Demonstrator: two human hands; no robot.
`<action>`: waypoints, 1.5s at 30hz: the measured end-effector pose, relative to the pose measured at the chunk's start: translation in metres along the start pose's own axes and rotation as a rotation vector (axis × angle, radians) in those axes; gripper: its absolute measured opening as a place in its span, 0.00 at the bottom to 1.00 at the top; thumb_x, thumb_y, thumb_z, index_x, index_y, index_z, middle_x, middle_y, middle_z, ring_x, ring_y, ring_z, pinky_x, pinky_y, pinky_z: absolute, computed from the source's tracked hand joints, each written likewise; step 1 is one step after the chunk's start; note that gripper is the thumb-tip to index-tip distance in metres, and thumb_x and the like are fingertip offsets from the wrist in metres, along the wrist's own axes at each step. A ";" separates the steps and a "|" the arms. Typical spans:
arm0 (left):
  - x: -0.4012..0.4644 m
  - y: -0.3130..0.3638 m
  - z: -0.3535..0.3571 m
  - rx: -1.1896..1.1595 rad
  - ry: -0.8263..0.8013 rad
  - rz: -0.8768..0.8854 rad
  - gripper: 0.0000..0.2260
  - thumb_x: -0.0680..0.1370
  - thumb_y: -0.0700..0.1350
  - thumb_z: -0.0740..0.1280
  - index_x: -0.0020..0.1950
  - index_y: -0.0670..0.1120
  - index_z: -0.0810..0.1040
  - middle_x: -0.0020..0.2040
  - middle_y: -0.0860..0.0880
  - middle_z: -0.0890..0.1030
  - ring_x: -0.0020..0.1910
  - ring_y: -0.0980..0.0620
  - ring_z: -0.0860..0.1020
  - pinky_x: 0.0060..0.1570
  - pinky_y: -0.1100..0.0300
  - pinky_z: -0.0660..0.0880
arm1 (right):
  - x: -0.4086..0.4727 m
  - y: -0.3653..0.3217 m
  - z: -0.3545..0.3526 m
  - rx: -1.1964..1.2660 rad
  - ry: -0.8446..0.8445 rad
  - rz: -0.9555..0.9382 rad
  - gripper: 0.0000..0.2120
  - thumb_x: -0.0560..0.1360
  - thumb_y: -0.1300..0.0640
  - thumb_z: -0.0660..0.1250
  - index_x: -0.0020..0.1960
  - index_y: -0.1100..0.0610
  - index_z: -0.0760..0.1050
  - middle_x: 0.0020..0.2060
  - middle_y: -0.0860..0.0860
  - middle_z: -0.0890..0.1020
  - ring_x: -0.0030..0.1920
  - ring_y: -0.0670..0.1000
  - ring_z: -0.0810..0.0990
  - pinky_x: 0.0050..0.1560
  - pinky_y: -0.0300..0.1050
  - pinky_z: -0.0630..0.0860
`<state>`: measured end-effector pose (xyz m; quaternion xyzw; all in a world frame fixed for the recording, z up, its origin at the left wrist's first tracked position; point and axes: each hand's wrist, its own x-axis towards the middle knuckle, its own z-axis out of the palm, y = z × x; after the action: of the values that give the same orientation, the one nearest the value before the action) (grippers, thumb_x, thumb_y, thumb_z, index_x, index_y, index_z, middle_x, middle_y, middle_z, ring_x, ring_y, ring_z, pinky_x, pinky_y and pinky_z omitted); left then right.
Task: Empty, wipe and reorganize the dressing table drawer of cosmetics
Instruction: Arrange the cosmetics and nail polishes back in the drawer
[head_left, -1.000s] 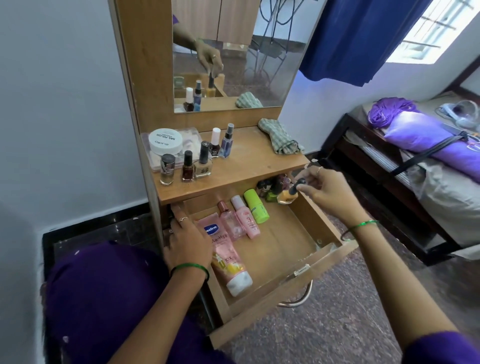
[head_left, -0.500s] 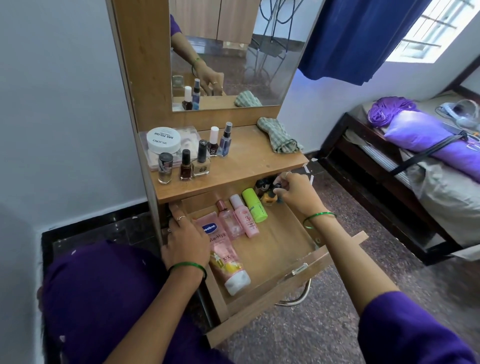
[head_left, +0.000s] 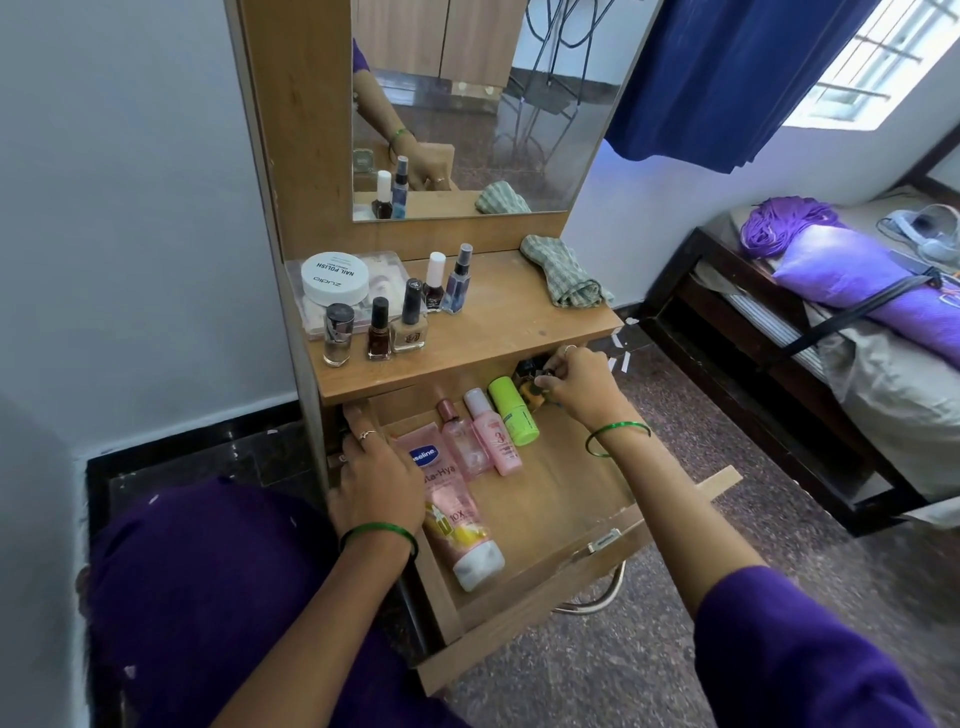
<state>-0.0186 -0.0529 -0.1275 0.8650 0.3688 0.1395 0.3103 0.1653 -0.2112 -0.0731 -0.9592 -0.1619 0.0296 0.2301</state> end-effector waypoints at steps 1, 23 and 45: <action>0.000 0.000 0.000 -0.005 0.003 0.001 0.22 0.80 0.48 0.53 0.72 0.45 0.53 0.58 0.40 0.75 0.49 0.40 0.79 0.44 0.44 0.77 | 0.000 0.000 0.001 0.008 0.011 0.008 0.06 0.71 0.58 0.71 0.45 0.60 0.77 0.39 0.57 0.82 0.42 0.55 0.78 0.42 0.44 0.73; 0.001 -0.001 0.002 -0.014 0.012 -0.002 0.22 0.80 0.48 0.53 0.72 0.45 0.53 0.57 0.40 0.76 0.47 0.41 0.79 0.40 0.46 0.77 | -0.009 0.012 -0.033 0.138 0.274 0.078 0.07 0.74 0.63 0.62 0.44 0.63 0.79 0.35 0.56 0.83 0.34 0.53 0.82 0.42 0.31 0.75; 0.002 -0.001 0.000 -0.052 -0.015 -0.015 0.21 0.80 0.49 0.55 0.71 0.45 0.56 0.57 0.42 0.76 0.46 0.45 0.79 0.41 0.48 0.78 | 0.039 -0.134 -0.031 -0.219 -0.024 -0.530 0.24 0.71 0.56 0.66 0.67 0.48 0.69 0.65 0.48 0.70 0.62 0.56 0.71 0.62 0.55 0.69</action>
<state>-0.0180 -0.0513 -0.1283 0.8548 0.3693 0.1400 0.3367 0.1668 -0.0996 0.0158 -0.9021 -0.4120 -0.0378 0.1227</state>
